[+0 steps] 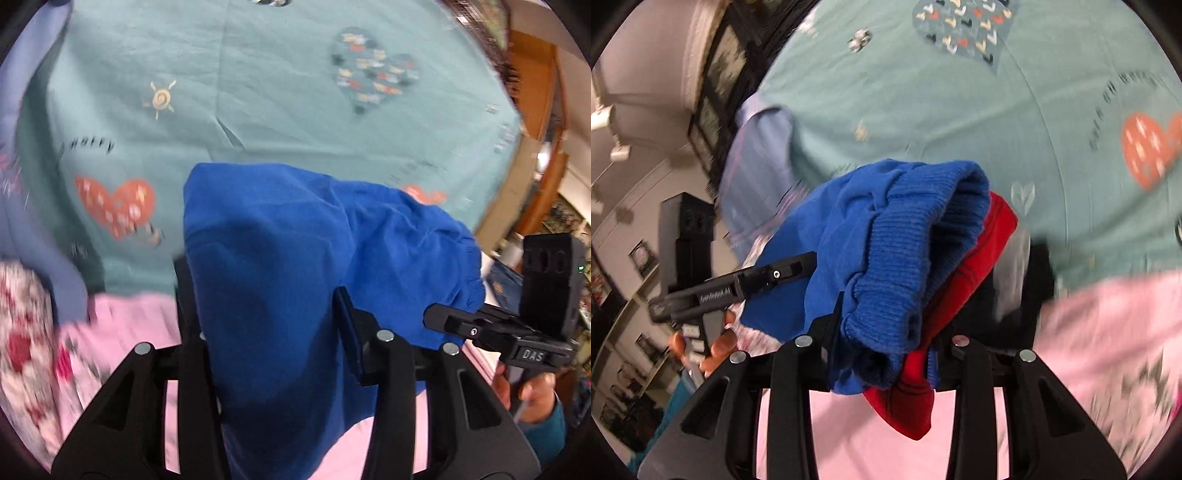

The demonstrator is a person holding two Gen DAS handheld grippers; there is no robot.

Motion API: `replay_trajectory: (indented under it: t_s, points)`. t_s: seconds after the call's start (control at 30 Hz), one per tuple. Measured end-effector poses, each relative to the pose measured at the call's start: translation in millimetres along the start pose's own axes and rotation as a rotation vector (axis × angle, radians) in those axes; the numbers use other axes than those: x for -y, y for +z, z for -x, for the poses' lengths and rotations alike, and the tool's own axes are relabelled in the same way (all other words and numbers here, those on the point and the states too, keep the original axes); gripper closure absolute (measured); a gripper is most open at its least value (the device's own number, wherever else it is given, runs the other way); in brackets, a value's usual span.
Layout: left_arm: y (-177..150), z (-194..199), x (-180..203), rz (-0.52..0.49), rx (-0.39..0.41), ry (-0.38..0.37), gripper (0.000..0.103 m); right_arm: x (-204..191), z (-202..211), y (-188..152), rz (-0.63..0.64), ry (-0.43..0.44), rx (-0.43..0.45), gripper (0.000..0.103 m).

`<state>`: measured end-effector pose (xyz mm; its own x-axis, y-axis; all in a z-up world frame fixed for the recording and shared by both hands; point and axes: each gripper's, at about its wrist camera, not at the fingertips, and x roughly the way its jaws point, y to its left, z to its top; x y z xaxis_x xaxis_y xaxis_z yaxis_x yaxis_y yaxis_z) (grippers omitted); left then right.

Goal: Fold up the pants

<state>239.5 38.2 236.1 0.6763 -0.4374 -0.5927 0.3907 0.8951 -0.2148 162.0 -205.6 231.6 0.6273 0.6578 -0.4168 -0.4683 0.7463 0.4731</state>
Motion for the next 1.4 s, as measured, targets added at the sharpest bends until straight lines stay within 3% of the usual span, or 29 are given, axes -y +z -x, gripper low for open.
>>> replay_trajectory:
  t_s: [0.07, 0.13, 0.2, 0.23, 0.27, 0.37, 0.5, 0.53, 0.6, 0.63, 0.73, 0.83, 0.9, 0.97, 1.03, 1.17, 1.27, 1.4]
  points:
    - [12.8, -42.2, -27.4, 0.061, -0.022, 0.018, 0.057, 18.0, -33.1, 23.6, -0.034, -0.025, 0.008, 0.068]
    - [4.8, -93.8, -61.3, 0.157, -0.103, 0.008, 0.049, 40.5, -69.5, 33.9, -0.065, -0.082, -0.01, 0.068]
    - [-17.2, -145.1, -91.1, 0.238, -0.22, 0.052, 0.032, 73.3, -117.0, 29.4, -0.112, -0.214, -0.105, 0.067]
    - [-32.7, -163.6, -107.4, 0.297, -0.237, 0.019, 0.032, 90.9, -140.0, 21.2, -0.147, -0.304, -0.172, 0.065]
    - [-37.8, -166.1, -112.8, 0.313, -0.211, 0.006, 0.031, 106.6, -160.9, 8.7, -0.164, -0.367, -0.209, 0.064]
    - [-43.2, -159.4, -122.2, 0.32, -0.156, -0.046, 0.028, 103.3, -173.1, -8.5, -0.066, -0.392, -0.126, 0.059]
    - [-34.9, -131.1, -127.2, 0.362, -0.134, 0.001, 0.027, 101.9, -165.9, -5.5, -0.105, -0.379, -0.112, 0.052]
    - [-32.6, -111.7, -129.5, 0.375, -0.109, 0.035, 0.02, 104.5, -160.1, -3.5, -0.128, -0.374, -0.109, 0.044]
    - [-24.9, -75.2, -129.6, 0.381, -0.035, 0.091, 0.015, 99.5, -142.3, 3.4, -0.193, -0.359, -0.118, 0.027]
    - [-22.5, -49.3, -129.1, 0.384, 0.007, 0.12, 0.013, 92.4, -130.4, 8.9, -0.207, -0.349, -0.116, 0.024]
    - [-25.2, 10.6, -108.2, 0.359, 0.084, 0.226, 0.006, 52.5, -79.6, 18.5, -0.141, -0.454, -0.025, 0.017]
    - [-54.4, 63.7, -65.5, 0.243, 0.159, 0.355, 0.002, 3.7, -30.0, 9.8, -0.021, -0.453, 0.039, 0.007]
    - [-80.7, 82.0, -35.9, 0.167, 0.196, 0.412, 0.002, -25.0, -4.7, -14.5, 0.049, -0.453, 0.072, 0.001]
    - [-133.3, 99.4, -3.5, 0.073, 0.229, 0.463, 0.002, -46.6, 15.1, -51.2, 0.126, -0.46, 0.1, 0.001]
    - [-170.8, 101.8, 18.9, 0.024, 0.241, 0.506, 0.002, -63.3, 30.0, -107.6, 0.2, -0.486, 0.142, 0.001]
    - [-245.0, 98.3, 50.1, 0.001, 0.234, 0.525, 0.002, -69.9, 31.9, -204.2, 0.272, -0.504, 0.191, 0.001]
    - [-272.3, 80.8, 62.4, -0.002, 0.2, 0.522, 0.002, -62.9, 27.5, -249.2, 0.23, -0.511, 0.151, 0.001]
    - [-291.9, 60.4, 67.0, 0.001, 0.172, 0.502, 0.002, -62.8, 29.7, -279.0, 0.201, -0.518, 0.193, 0.001]
